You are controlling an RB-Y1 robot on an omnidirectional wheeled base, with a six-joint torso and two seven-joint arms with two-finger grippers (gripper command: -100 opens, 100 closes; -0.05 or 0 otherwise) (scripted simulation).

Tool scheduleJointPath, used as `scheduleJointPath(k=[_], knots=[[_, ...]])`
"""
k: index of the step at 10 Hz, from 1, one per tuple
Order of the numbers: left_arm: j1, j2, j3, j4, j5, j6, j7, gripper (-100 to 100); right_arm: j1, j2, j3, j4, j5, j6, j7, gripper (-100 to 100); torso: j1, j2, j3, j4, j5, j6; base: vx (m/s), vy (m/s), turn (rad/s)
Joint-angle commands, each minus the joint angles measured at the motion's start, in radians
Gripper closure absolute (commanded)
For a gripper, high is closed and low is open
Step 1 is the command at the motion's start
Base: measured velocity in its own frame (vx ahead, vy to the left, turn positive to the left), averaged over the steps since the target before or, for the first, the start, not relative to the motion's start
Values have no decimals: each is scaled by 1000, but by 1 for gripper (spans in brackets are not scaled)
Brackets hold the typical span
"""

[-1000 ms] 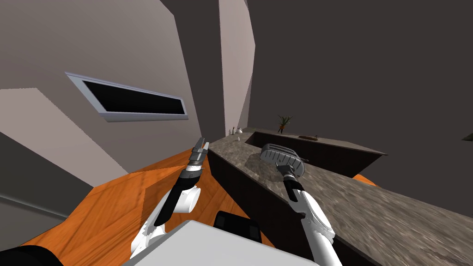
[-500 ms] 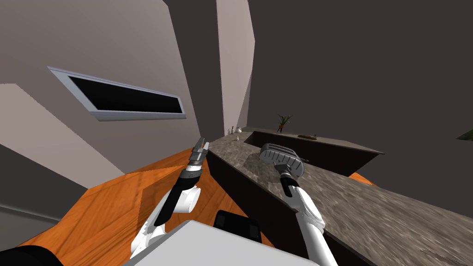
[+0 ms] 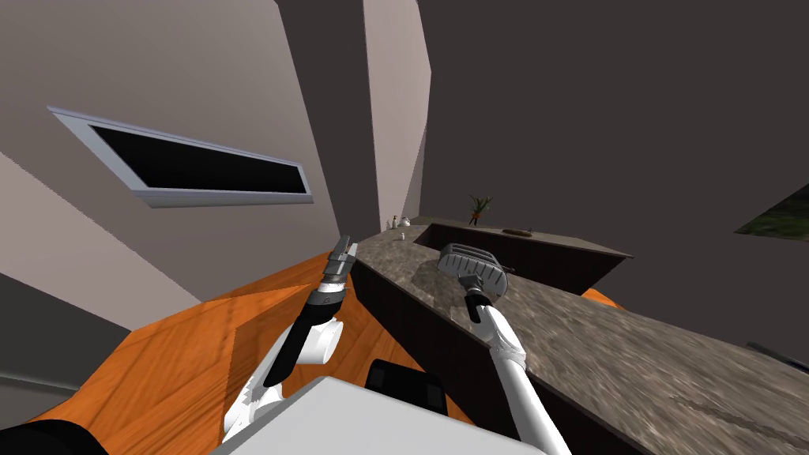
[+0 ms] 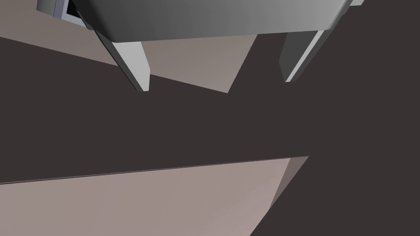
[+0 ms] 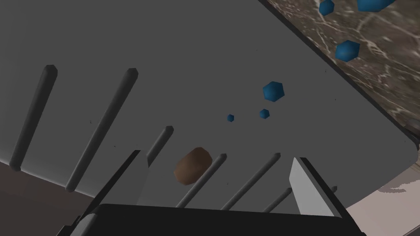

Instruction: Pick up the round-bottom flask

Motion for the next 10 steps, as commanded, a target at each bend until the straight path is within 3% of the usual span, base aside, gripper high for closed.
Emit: scheduleJointPath(k=[1,2,3,4,5,6,7,8,9,10], knots=[[0,0,0,0,0,0,0,0,-23,-5,50,24,18,50,-50,-100,0,0,0,0,0,0,-30,-59,-39],[0,0,0,0,0,0,0,0,-23,-5,69,24,18,52,-63,-100,0,0,0,0,0,0,-8,-29,20],[0,0,0,0,0,0,0,0,-73,-14,115,75,58,107,-101,-100,2,-1,-1,0,0,0,-7,-63,-98],[0,0,0,0,0,0,0,0,-73,-14,119,78,58,116,-131,-100,0,-2,-1,0,0,0,-23,-60,-46],[0,0,0,0,0,0,0,0,-73,-14,148,78,58,118,-141,-100,-1,-2,-1,-1,0,0,-20,-30,7],[0,0,0,0,0,0,0,0,-73,-14,148,78,58,118,-141,-100,0,-2,-1,-1,0,0,-7,-8,7],[0,0,0,0,0,0,0,0,-120,-23,207,121,85,181,-175,-100,2,-2,-1,-1,0,0,-20,-44,-122],[0,0,0,0,0,0,0,0,-124,-23,218,132,98,185,-216,-100,0,-2,-1,-1,0,0,-25,-65,-39],[0,0,0,0,0,0,0,0,-124,-23,227,132,98,185,-218,-100,-1,-2,-1,-1,0,0,-14,-41,21],[0,0,0,0,0,0,0,0,-170,-32,265,179,138,228,-269,-100,0,-2,-1,-1,0,0,-26,-56,-88]])
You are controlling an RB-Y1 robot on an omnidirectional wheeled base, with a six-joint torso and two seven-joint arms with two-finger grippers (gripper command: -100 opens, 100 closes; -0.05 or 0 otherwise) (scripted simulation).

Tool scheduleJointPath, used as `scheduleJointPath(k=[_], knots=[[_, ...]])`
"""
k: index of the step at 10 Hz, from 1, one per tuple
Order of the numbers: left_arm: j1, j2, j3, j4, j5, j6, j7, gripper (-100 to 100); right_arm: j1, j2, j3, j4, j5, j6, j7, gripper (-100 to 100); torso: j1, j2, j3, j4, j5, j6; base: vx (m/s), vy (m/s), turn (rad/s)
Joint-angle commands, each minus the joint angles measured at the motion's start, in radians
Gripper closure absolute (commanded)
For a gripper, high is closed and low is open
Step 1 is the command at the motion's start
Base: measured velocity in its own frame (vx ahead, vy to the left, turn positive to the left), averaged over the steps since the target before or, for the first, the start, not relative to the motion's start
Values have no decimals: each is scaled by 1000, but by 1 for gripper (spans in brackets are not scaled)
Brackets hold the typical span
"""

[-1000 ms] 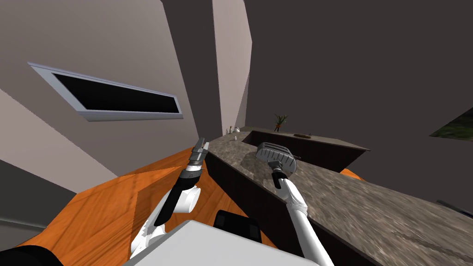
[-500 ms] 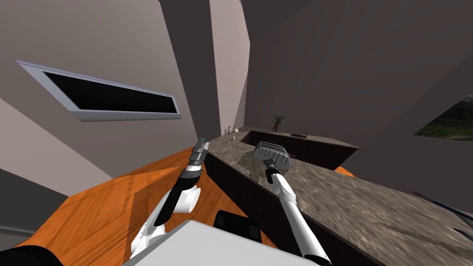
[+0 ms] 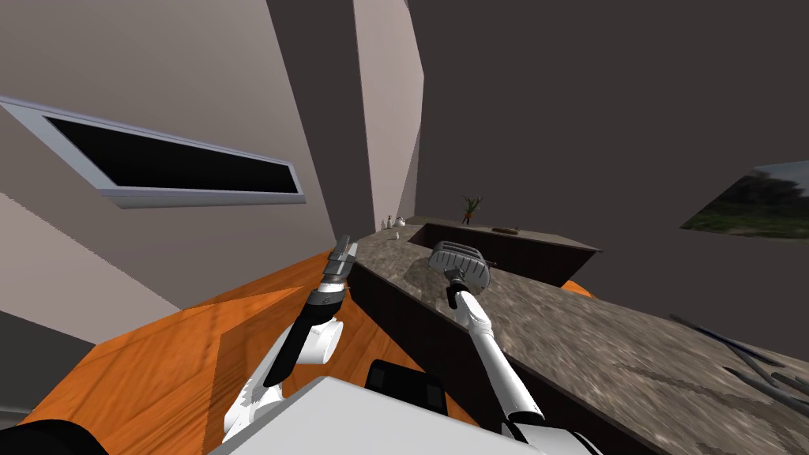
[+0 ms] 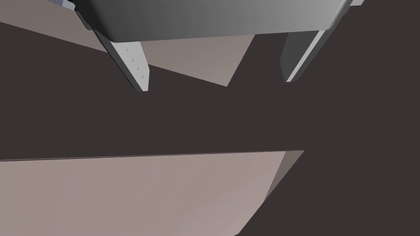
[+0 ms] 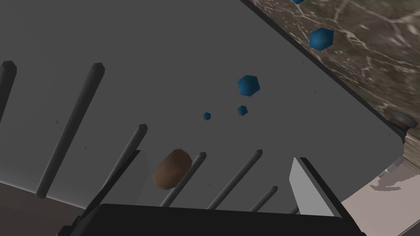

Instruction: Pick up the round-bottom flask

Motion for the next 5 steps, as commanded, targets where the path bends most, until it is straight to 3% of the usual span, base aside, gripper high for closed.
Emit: scheduleJointPath(k=[1,2,3,5], knots=[[0,0,0,0,0,0,0,0,-31,-4,50,35,23,49,-50,-100,0,0,0,0,0,0,-19,-70,-52],[0,0,0,0,0,0,0,0,-31,-4,61,35,23,49,-60,-100,-1,0,0,0,0,0,-8,-39,6],[0,0,0,0,0,0,0,0,-78,-13,101,82,63,95,-100,-100,1,-1,-1,0,0,0,-32,-69,-95],[0,0,0,0,0,0,0,0,-81,-13,140,89,63,116,-138,-100,-1,-1,-1,0,0,0,-18,-44,-18]])
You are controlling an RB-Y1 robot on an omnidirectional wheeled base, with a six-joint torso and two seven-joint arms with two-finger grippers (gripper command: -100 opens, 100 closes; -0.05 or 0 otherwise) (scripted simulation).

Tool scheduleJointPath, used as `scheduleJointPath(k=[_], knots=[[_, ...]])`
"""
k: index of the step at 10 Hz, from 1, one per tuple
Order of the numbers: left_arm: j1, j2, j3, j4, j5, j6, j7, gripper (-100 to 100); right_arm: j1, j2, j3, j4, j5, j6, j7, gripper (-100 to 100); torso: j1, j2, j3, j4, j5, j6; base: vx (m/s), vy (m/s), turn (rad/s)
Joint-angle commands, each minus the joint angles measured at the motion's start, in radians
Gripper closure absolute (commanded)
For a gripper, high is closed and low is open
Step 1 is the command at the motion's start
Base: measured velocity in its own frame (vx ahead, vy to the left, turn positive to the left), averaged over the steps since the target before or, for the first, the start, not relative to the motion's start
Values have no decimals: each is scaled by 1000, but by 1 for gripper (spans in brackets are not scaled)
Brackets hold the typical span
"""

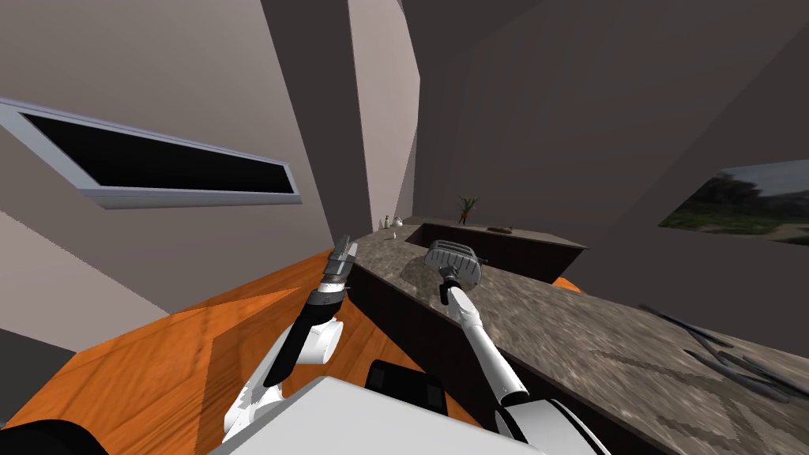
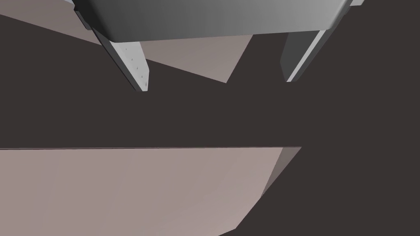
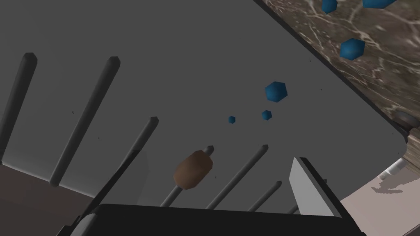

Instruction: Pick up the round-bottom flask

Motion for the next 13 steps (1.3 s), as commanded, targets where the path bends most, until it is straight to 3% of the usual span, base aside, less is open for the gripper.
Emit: scheduleJointPath(k=[1,2,3,4,5,6,7,8,9,10,11,13], knots=[[0,0,0,0,0,0,0,0,-10,-2,12,15,14,5,-31,-100,0,0,0,0,0,0,0,0,0],[0,0,0,0,0,0,0,0,-55,-11,58,57,54,54,-66,-100,2,-1,0,0,0,0,-14,-44,-96],[0,0,0,0,0,0,0,0,-60,-11,86,69,54,72,-92,-100,-1,0,0,0,0,0,-23,-59,-47],[0,0,0,0,0,0,0,0,-60,-11,91,69,54,72,-109,-100,-1,0,0,0,0,0,-11,-37,6],[0,0,0,0,0,0,0,0,-108,-20,132,115,94,117,-141,-100,-1,0,0,0,0,0,-17,-60,-104],[0,0,0,0,0,0,0,0,-111,-20,162,123,94,139,-174,-100,-2,0,0,0,0,0,-25,-67,-44],[0,0,0,0,0,0,0,0,-111,-20,170,123,94,139,-187,-100,-2,0,0,0,0,0,-14,-38,15],[0,0,0,0,0,0,0,0,-158,-29,211,169,134,185,-224,-100,-1,0,0,0,0,0,-22,-67,-105],[0,0,0,0,0,0,0,0,-161,-29,240,177,134,206,-254,-100,-2,0,0,0,0,0,-24,-66,-46],[0,0,0,0,0,0,0,0,-157,-29,223,176,135,188,-243,-100,-2,1,0,0,0,0,-9,-24,5],[0,0,0,0,0,0,0,0,-159,-29,227,179,137,194,-251,100,0,0,0,0,0,0,-3,-3,17],[0,0,0,0,0,0,0,0,-159,-28,227,178,136,192,-251,100,1,1,1,1,1,1,1,-2,-8]])
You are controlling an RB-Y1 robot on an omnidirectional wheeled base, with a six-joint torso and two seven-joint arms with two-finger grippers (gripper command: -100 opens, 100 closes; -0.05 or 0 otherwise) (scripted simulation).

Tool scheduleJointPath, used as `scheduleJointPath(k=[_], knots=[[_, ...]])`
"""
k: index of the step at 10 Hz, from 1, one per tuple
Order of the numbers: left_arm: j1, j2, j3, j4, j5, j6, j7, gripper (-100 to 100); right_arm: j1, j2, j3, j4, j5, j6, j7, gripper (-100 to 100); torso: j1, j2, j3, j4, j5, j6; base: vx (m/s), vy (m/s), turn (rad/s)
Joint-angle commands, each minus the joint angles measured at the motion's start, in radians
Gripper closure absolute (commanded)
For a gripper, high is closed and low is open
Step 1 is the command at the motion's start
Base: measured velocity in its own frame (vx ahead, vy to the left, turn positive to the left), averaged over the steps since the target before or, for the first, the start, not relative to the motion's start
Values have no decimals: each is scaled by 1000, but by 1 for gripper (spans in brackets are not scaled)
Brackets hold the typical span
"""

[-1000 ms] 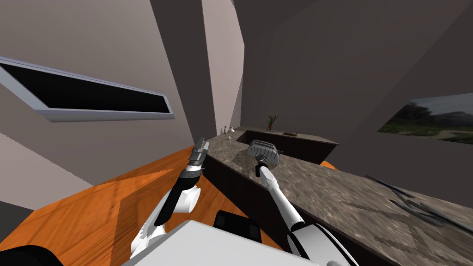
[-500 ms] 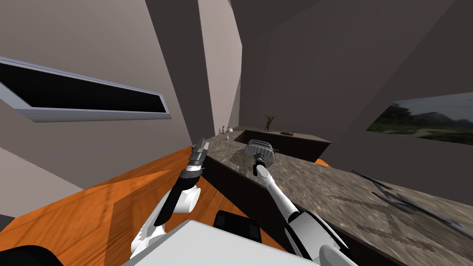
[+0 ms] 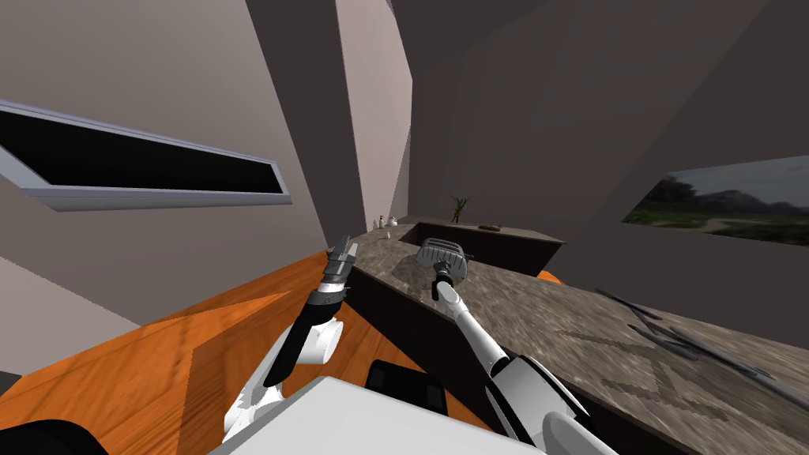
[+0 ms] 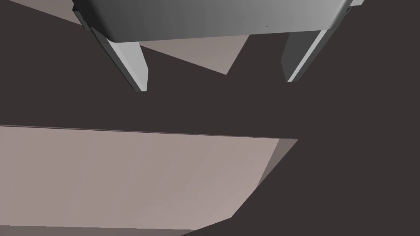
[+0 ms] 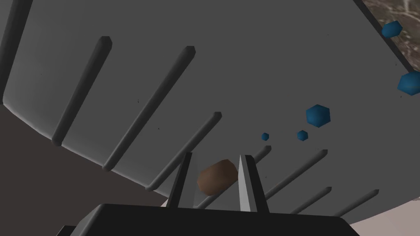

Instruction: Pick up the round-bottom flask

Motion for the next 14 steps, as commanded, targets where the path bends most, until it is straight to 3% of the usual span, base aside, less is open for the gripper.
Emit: scheduleJointPath(k=[1,2,3,4,5,6,7,8,9,10,11,12,13,14], knots=[[0,0,0,0,0,0,0,0,0,0,0,0,0,0,0,100,0,0,0,0,0,0,0,0,0],[0,0,0,0,0,0,0,0,0,0,0,0,0,0,0,100,0,0,0,0,0,0,0,0,0],[0,0,0,0,0,0,0,0,0,0,0,0,0,0,0,0,1,-1,0,0,0,0,0,0,0],[0,0,0,0,0,0,0,0,48,9,-50,-50,-42,-50,50,100,1,-1,0,0,0,0,16,66,97],[0,0,0,0,0,0,0,0,48,9,-56,-55,-42,-54,64,100,5,-1,-1,-1,0,-1,22,82,51],[0,0,0,0,0,0,0,0,93,18,-95,-95,-82,-91,97,100,7,-2,-1,-1,1,-1,40,98,95],[0,0,0,0,0,0,0,0,99,18,-127,-109,-82,-117,135,100,8,-3,-2,-1,1,-2,32,80,48],[0,0,0,0,0,0,0,0,99,18,-135,-109,-82,-121,142,100,7,-4,-2,-1,2,-1,13,32,-3],[0,0,0,0,0,0,0,0,146,27,-176,-157,-122,-164,183,100,4,-3,-2,-1,1,-1,19,54,85],[0,0,0,0,0,0,0,0,149,27,-208,-163,-122,-188,213,100,5,-2,-2,-1,1,-1,23,57,41],[0,0,0,0,0,0,0,0,149,27,-214,-163,-122,-188,220,100,5,-3,-2,-2,1,-1,12,28,-1],[0,0,0,0,0,0,0,0,191,36,-255,-204,-162,-233,256,100,3,-3,-2,-2,1,-1,24,57,95],[0,0,0,0,0,0,0,0,200,36,-287,-217,-162,-255,290,100,5,-3,-3,-4,0,-1,27,67,40],[0,0,0,0,0,0,0,0,200,36,-293,-217,-162,-255,298,100,6,-4,-4,-4,0,-2,9,37,-2]])
